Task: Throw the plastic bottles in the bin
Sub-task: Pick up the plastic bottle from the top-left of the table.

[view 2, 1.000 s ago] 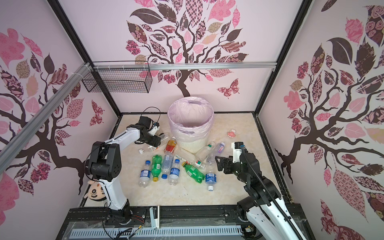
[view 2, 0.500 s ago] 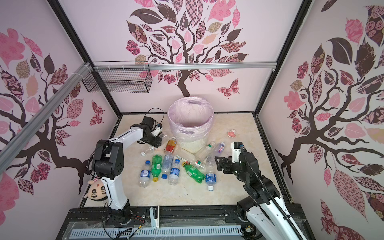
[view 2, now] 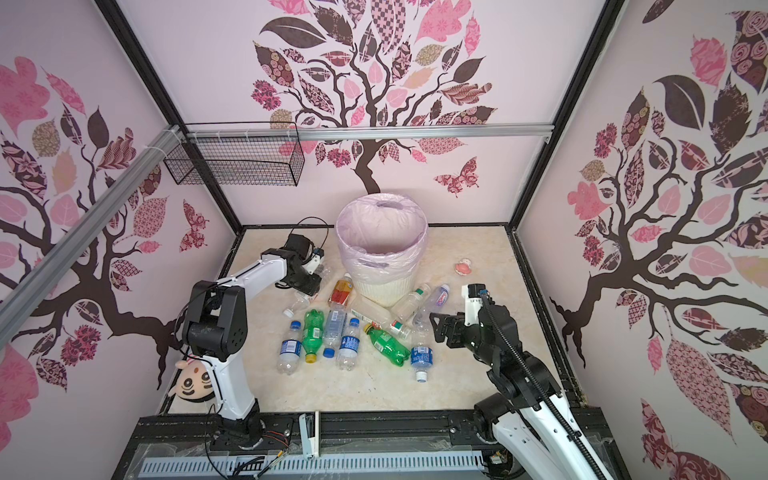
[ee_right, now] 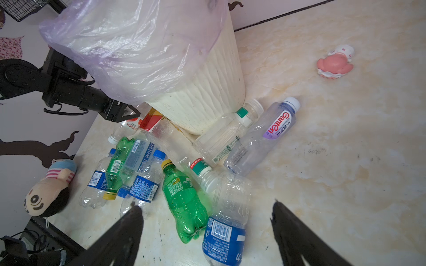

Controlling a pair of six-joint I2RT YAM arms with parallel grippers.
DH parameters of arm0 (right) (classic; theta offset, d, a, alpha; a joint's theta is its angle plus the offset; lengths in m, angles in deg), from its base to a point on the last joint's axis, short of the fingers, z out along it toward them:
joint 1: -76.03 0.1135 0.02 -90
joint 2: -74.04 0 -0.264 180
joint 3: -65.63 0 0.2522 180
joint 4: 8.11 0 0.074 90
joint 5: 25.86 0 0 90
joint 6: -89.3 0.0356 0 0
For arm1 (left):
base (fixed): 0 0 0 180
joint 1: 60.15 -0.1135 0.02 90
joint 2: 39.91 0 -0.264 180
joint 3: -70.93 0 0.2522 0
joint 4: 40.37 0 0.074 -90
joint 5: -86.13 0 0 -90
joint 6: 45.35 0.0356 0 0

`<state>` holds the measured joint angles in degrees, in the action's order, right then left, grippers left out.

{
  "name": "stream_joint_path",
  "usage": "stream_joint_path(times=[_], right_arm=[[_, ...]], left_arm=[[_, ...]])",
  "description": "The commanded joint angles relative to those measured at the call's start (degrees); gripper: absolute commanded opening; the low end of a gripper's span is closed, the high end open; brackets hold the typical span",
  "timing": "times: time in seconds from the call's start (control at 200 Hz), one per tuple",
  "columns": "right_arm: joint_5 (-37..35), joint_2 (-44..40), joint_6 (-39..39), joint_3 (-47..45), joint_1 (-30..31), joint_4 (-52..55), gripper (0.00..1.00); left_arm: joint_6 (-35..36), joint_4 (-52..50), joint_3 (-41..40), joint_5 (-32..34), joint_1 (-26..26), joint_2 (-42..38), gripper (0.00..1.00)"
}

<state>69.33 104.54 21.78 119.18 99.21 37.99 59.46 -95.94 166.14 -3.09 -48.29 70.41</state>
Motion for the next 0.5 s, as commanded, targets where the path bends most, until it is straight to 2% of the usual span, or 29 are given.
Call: stream_joint_path(times=[0.0,0.495], right_arm=[[0.2,-0.7,-0.4,-0.5,0.2,0.4,0.89],[0.2,-0.5,-0.2,-0.7,0.2,0.2,0.89]], left_arm=[[-1.0,-0.8,-1.2,-1.1,0.1,-4.7,0.54],[-4.3,-4.6,2.6,1.3,-0.1,-16.2,0.54]])
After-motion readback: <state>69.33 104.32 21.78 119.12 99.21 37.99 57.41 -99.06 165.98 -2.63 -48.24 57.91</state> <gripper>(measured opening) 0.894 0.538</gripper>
